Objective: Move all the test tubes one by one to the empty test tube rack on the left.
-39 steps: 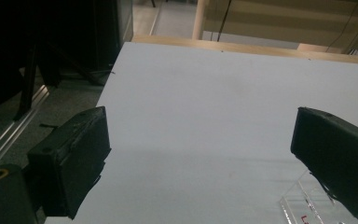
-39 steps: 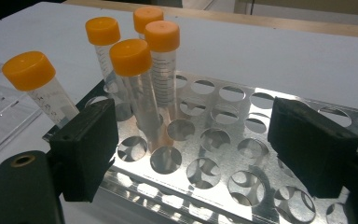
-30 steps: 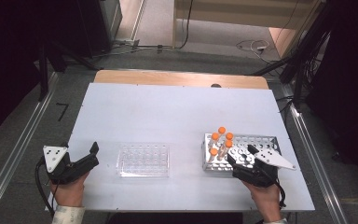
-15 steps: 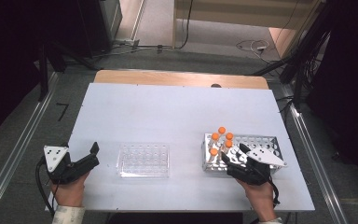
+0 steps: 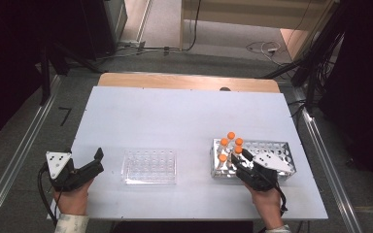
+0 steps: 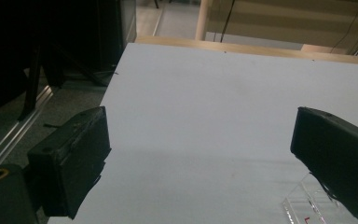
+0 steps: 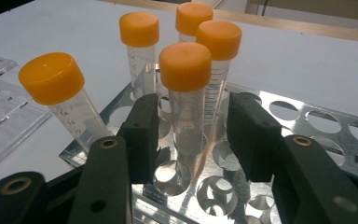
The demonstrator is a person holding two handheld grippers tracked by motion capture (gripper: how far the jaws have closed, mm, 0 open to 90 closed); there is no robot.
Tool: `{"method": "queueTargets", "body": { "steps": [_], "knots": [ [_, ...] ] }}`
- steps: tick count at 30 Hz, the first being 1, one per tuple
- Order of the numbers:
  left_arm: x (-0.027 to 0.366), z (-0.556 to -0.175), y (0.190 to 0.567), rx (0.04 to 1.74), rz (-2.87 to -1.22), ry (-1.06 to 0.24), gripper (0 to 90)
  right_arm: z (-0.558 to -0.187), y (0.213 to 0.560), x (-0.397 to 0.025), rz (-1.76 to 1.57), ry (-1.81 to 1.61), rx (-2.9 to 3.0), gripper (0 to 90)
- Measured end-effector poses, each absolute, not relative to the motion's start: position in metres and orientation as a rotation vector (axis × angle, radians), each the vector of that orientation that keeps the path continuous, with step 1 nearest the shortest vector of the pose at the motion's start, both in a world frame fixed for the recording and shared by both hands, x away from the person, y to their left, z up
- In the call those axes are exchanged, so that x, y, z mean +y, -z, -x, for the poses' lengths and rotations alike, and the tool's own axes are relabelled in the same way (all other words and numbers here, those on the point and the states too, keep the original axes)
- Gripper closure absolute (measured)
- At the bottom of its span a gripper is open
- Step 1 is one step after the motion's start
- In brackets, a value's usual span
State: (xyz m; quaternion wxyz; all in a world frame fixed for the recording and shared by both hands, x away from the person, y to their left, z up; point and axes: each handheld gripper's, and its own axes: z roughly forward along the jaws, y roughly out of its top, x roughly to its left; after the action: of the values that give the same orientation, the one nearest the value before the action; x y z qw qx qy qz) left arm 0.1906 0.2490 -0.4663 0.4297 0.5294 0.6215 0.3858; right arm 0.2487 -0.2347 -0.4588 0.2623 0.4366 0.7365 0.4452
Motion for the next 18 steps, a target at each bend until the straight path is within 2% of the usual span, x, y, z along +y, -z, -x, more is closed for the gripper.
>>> {"method": "queueTargets", "body": {
  "steps": [13, 18],
  "knots": [
    [0.2484, -0.1903, 0.4663, 1.550, -1.323, -0.961, 4.7, -0.2520, 0.4637, -0.2285, -1.185, -1.171, 1.981, 68.4],
    [0.2486, -0.1905, 0.4664, 1.551, -1.324, -0.962, 4.7, -0.2514, 0.4632, -0.2288, -1.189, -1.172, 1.968, 71.1]
  ]
}}
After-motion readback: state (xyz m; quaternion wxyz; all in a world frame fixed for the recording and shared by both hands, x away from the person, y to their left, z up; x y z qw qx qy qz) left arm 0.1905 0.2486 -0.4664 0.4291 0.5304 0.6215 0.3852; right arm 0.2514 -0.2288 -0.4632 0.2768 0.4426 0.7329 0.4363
